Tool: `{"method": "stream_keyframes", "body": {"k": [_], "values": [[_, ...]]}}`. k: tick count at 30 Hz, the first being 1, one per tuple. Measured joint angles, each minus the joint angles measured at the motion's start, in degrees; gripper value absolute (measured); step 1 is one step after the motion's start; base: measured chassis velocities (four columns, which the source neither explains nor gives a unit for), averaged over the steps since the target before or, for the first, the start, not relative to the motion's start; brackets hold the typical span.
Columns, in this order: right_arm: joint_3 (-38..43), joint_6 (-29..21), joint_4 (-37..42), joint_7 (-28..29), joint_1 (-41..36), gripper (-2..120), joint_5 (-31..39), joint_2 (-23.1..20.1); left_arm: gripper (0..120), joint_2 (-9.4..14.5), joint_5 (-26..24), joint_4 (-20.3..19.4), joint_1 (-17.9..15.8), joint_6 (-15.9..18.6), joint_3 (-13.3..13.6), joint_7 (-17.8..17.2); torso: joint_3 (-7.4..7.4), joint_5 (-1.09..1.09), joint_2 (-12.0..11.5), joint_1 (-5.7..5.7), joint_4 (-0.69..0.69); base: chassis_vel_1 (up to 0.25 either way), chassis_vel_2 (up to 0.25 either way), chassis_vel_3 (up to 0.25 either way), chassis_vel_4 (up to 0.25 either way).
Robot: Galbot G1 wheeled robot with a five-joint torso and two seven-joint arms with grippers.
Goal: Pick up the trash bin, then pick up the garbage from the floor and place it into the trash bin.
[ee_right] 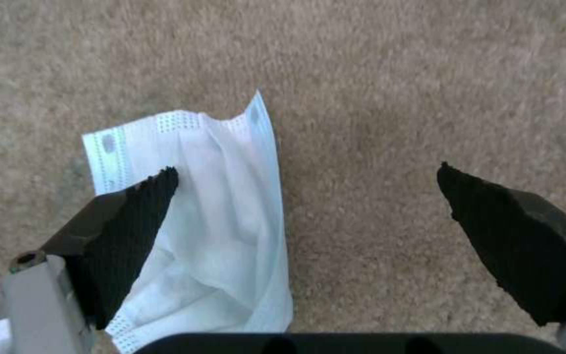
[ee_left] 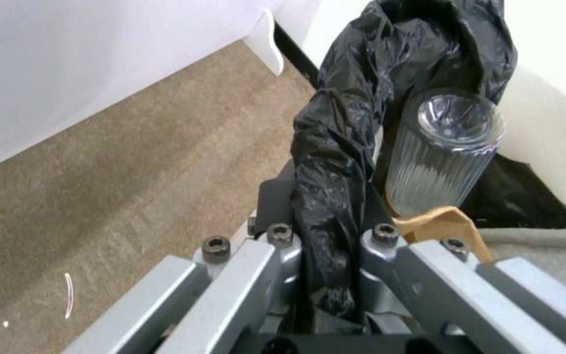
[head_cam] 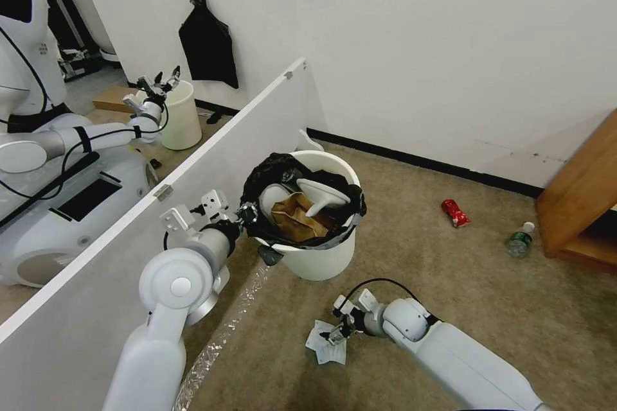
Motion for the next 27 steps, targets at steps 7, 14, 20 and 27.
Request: {"method": "stream_keyframes", "body": {"k": [7,14,20,27], "values": [[-0.13,0.43,-0.93,0.01,-0.02,100,-0.35,0.13,5,0.03,0.0,0.0,-0.06,-0.02,-0.01,0.02,0.0,0.0,0.0,0.0,0.0,0.0,0.0,0.0,0.0],[-0.54,0.74,-1.45,-0.22,-0.34,100,-0.96,0.45,5,-0.18,0.07,0.22,-0.13,-0.04,0.01,0.03,0.0,0.0,0.0,0.0,0.0,0.0,0.0,0.0,0.0],[-0.56,0.82,-1.53,-0.35,-0.05,88,-1.4,0.38,5,-0.2,0.21,0.48,-0.31,-0.06,0.18,0.11,0.0,0.0,0.0,0.0,0.0,0.0,0.0,0.0,0.0],[-0.08,1.72,-2.56,-0.41,0.59,63,-1.53,0.4,5,-0.16,0.17,0.55,-0.69,-0.06,0.3,0.11,0.0,0.0,0.0,0.0,0.0,0.0,0.0,0.0,0.0]]}}
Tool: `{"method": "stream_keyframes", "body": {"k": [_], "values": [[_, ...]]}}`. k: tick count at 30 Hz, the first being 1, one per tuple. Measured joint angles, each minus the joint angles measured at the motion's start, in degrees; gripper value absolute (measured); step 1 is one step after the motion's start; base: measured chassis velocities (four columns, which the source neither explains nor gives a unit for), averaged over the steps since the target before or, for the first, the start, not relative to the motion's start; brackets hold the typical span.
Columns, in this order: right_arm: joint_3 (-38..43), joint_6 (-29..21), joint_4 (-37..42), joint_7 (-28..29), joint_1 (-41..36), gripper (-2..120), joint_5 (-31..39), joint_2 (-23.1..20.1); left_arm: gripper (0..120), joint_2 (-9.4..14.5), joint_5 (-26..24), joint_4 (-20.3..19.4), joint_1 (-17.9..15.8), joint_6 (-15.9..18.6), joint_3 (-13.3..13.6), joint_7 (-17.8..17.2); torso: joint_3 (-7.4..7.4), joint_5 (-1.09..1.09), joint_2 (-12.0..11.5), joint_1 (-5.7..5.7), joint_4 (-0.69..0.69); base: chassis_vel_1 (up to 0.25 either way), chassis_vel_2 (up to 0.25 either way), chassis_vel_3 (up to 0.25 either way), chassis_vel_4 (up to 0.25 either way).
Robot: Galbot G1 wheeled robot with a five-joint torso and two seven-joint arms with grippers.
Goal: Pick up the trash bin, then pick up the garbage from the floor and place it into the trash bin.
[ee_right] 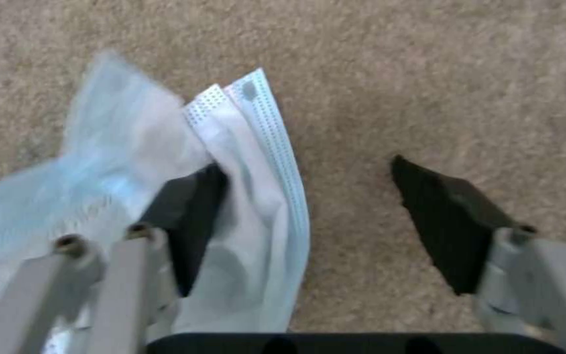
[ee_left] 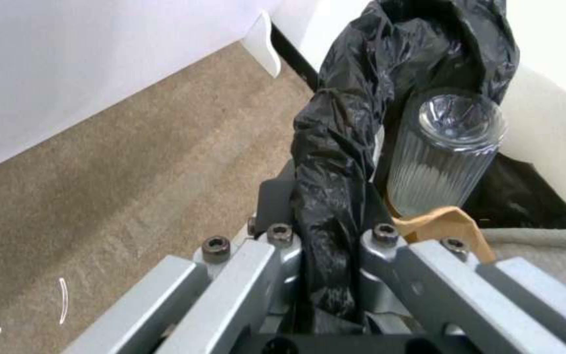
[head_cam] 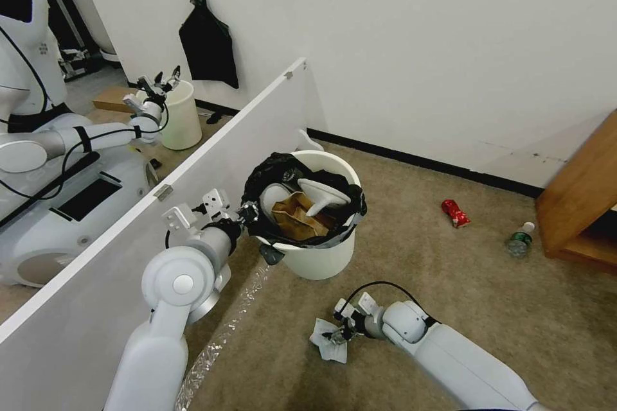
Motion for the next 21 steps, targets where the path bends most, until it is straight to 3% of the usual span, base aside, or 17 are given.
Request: {"method": "stream_keyframes", "body": {"k": [16,21], "values": [[1.03,0.18,-0.65,-0.3,1.04,0,0.03,-0.02,5,-0.27,0.05,0.24,-0.21,0.0,0.15,-0.12,0.01,0.01,0.0,0.0,0.01,0.0,0.0,0.0,0.0],[1.92,-0.37,1.44,-0.31,1.01,0,0.06,-1.11,5,-0.28,0.05,0.21,-0.22,0.0,0.12,-0.18,0.01,0.01,0.0,0.0,0.0,0.0,0.0,0.0,0.0]]}}
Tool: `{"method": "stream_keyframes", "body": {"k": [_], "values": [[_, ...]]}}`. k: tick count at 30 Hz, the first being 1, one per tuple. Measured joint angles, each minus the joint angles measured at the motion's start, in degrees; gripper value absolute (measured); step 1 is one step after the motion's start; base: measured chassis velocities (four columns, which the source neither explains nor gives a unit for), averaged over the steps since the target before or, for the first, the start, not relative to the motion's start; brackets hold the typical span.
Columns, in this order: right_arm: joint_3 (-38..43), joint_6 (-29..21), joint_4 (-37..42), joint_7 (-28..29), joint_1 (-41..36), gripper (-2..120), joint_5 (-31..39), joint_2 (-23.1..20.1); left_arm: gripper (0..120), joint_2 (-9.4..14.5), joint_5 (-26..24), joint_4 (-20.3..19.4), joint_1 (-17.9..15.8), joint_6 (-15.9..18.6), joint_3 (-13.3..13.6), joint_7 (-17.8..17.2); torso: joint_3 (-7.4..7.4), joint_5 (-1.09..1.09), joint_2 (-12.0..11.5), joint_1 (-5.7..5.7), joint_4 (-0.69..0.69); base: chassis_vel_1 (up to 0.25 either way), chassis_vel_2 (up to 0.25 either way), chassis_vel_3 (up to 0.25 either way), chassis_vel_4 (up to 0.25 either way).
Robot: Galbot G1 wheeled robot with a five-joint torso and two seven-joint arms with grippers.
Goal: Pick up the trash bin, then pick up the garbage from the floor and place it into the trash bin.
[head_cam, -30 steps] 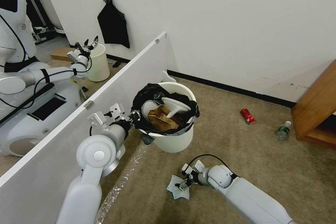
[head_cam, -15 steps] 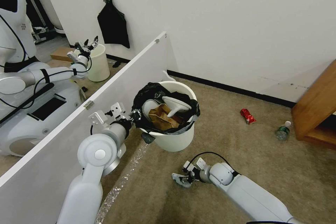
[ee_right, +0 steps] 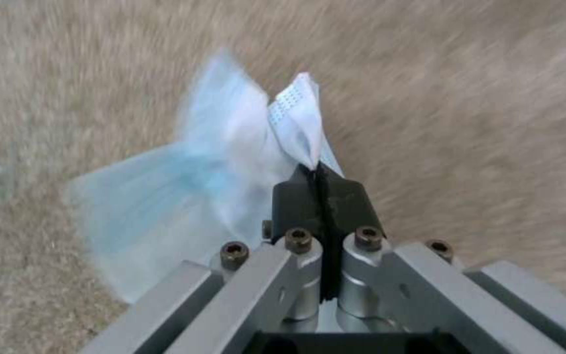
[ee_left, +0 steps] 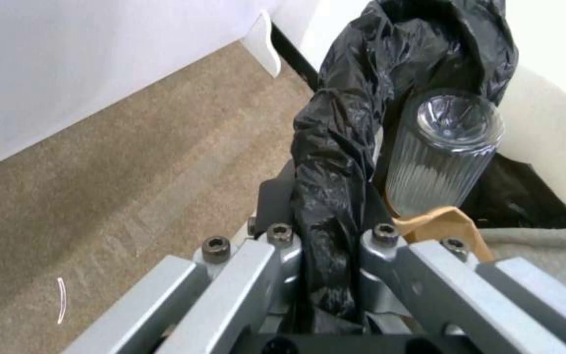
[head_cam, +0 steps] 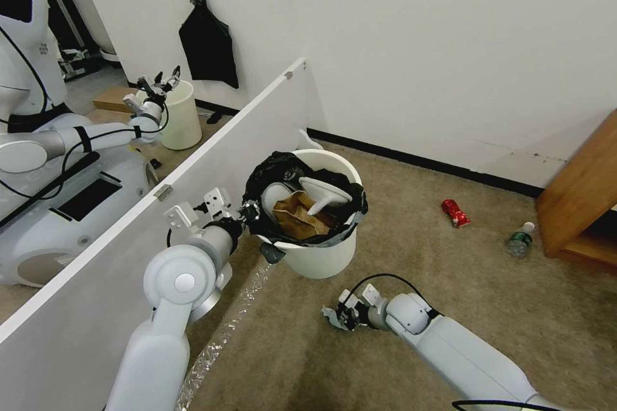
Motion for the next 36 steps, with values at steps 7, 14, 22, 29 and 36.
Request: {"method": "stream_keyframes", "body": {"k": [7,14,22,29,36], "values": [[2.18,-2.07,5.8,0.42,-0.48,0,2.14,-3.98,5,-0.35,0.02,-0.08,-0.47,0.0,0.4,-0.23,0.0,0.0,-0.01,0.0,-0.01,0.0,0.0,0.0,0.0],[3.76,-2.1,6.43,0.48,-0.81,0,2.6,-4.7,5,-0.39,0.25,-0.69,-0.01,0.0,0.38,-0.32,0.0,0.0,0.0,0.0,0.0,0.0,0.0,0.0,0.0],[8.02,-2.11,10.23,0.98,-3.05,0,4.21,-7.04,5,0.34,0.05,-1.65,0.62,0.02,-0.25,-0.46,0.0,0.0,0.0,0.0,0.0,0.0,0.0,0.0,0.0],[17.41,-2.23,17.1,2.17,-7.0,0,8.07,-10.45,5,0.48,-0.49,-2.37,0.74,0.09,0.09,-1.12,0.0,0.0,0.0,0.0,0.0,0.0,0.0,0.0,0.0],[24.36,-2.72,21.31,2.82,-8.62,0,10.77,-12.4,5,0.5,-0.54,-2.91,0.72,0.11,0.25,-1.2,-0.01,0.0,0.0,0.0,0.0,0.0,0.0,0.0,0.0]]}}
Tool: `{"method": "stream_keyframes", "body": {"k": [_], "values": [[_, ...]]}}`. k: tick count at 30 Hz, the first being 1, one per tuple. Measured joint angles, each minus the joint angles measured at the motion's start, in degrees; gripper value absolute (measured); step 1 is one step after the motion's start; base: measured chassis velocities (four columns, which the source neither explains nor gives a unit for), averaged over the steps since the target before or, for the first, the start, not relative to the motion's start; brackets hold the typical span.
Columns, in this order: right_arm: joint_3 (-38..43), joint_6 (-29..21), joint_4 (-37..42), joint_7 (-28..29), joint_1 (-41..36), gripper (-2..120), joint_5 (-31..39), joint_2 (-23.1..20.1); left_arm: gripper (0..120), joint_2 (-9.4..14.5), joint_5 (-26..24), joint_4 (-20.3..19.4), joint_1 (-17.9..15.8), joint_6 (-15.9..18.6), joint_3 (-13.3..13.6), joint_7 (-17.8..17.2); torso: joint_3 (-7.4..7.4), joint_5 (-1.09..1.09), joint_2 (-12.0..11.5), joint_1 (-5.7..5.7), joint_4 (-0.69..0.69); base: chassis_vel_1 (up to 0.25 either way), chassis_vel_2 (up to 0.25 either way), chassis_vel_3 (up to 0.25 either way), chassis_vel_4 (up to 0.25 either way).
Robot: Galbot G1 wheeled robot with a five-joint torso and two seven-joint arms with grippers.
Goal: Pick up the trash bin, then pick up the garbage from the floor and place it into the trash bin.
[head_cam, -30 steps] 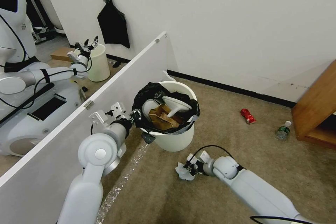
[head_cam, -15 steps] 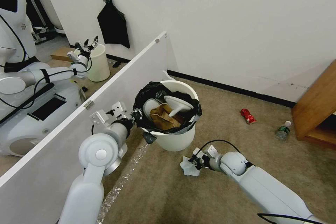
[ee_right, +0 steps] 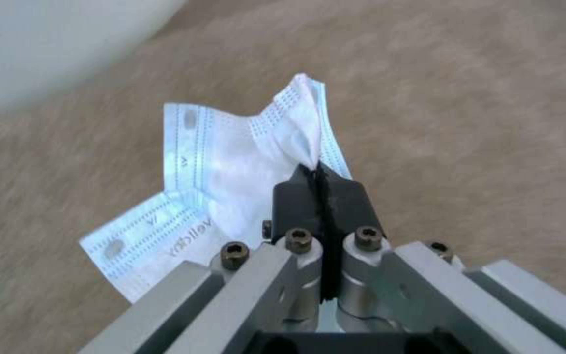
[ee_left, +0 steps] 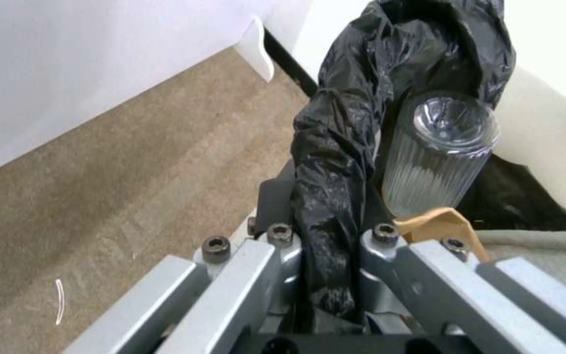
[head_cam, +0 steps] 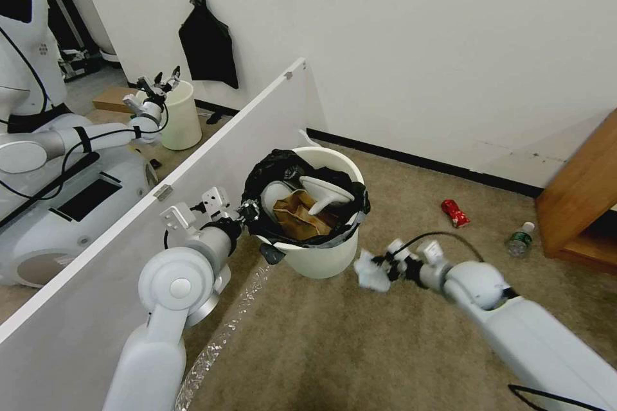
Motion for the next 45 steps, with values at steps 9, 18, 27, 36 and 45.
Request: {"method": "stream_keyframes", "body": {"k": [9,18,27,36,45], "values": [[9.32,1.14,3.62,3.93,-0.72,0,4.27,-1.34,5,1.76,-1.66,-1.62,0.43,0.19,-0.8,-0.75,0.0,0.01,0.0,0.0,0.01,0.0,0.0,0.0,0.0],[15.93,1.72,9.38,6.59,0.03,0,7.81,-1.13,5,2.51,-2.55,-1.75,0.04,0.3,-0.49,-1.35,0.01,0.0,0.0,0.0,0.0,0.0,0.0,0.0,0.0],[21.62,4.29,16.05,7.05,-0.7,0,10.66,-1.25,5,2.87,-3.4,-1.86,0.21,0.91,0.18,-3.33,0.01,0.0,0.0,0.0,-0.01,0.0,0.0,0.0,0.0],[23.63,7.86,22.22,7.51,-0.63,0,14.69,-1.47,5,2.6,-3.58,-1.82,0.53,1.39,1.14,-4.25,0.01,0.0,0.0,0.0,0.0,0.0,0.0,0.0,0.0],[22.63,12.92,26.73,4.14,-1.02,0,17.43,-2.24,5,2.01,-3.42,-0.31,-0.09,1.53,3.46,-4.1,0.01,-0.01,0.0,0.0,0.0,0.0,0.0,0.0,0.0]]}}
